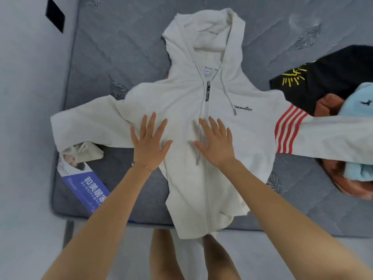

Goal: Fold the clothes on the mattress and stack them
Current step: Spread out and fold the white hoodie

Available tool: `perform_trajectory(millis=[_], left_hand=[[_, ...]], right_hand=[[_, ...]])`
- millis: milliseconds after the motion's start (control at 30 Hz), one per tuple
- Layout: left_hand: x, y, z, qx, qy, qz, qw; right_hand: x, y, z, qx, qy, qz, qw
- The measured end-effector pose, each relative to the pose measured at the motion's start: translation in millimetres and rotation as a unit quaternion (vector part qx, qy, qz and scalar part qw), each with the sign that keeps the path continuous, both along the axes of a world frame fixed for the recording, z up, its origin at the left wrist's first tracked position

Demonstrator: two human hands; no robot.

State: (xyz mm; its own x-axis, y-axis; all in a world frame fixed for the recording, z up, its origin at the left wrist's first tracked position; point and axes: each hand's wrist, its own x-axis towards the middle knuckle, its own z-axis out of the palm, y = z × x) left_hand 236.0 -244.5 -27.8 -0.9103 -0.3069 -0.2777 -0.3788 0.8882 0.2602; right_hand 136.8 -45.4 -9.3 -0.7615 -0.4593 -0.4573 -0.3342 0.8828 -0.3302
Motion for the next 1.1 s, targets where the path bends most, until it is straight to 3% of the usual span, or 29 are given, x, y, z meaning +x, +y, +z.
perform_trajectory(millis=[233,467,633,767,967,1100], left_hand=[[30,69,4,0.01,-0.042,-0.024,0.999],[70,87,-2,0.006,-0.068,-0.058,0.996],[107,84,-12,0.067,-0.053,0.035,0.996],[137,84,-21,0.163,-0.049,0.148,0.974],[156,99,-33,0.208,-0.066,0.119,0.969],[157,112,-35,0.212,-0.02,0.113,0.97]], right_hand=[[34,69,4,-0.009,-0.016,-0.012,1.0],[82,105,-2,0.005,-0.033,-0.066,0.997],[111,106,-6,0.004,0.018,-0.081,0.997],[137,109,-8,0.002,0.054,-0.118,0.992],[151,119,-15,0.017,-0.003,-0.148,0.989],[157,129,-19,-0.02,0.054,-0.177,0.982]])
